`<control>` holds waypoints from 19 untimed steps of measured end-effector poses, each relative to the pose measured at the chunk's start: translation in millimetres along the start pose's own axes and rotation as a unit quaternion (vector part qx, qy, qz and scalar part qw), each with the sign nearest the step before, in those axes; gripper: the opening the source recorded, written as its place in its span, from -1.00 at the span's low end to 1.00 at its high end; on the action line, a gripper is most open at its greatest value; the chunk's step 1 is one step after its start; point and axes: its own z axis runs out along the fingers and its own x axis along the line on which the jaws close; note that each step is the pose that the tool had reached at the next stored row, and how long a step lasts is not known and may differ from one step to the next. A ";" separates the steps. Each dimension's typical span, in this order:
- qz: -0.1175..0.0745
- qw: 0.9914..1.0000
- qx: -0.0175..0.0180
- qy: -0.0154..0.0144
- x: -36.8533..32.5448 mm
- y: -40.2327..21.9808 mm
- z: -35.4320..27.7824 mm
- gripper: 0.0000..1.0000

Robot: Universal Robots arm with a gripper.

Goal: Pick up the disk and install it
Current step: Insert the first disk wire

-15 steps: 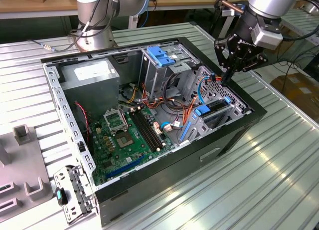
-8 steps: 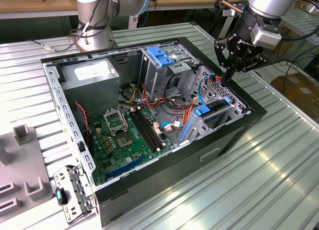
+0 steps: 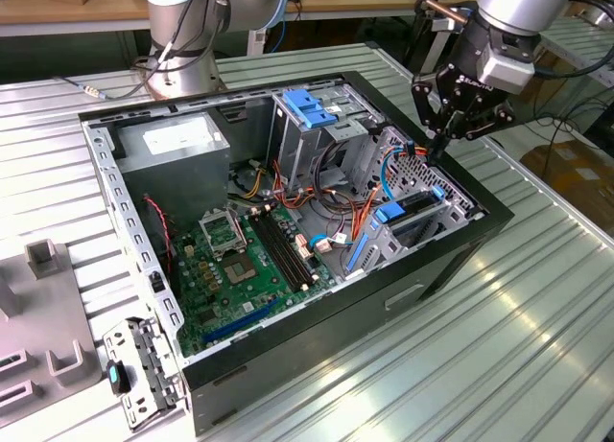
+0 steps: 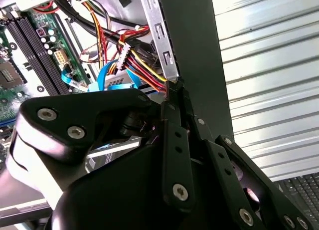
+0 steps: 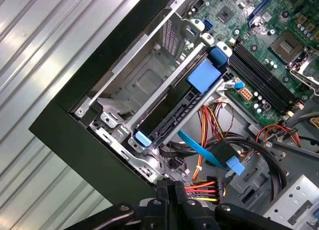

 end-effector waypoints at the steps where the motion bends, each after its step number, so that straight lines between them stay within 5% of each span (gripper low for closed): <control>1: 0.000 1.000 0.000 0.000 -0.6 0.8 0.0 -0.67; 6: 0.001 1.000 0.000 0.000 -4.2 4.8 0.0 -0.67; 11: 0.044 0.999 -0.001 0.001 -4.3 4.8 0.4 -0.67; 16: 0.048 0.999 -0.001 0.001 -8.4 9.4 0.4 -0.67; 19: 0.073 0.997 -0.001 0.002 -8.5 9.4 0.5 -0.67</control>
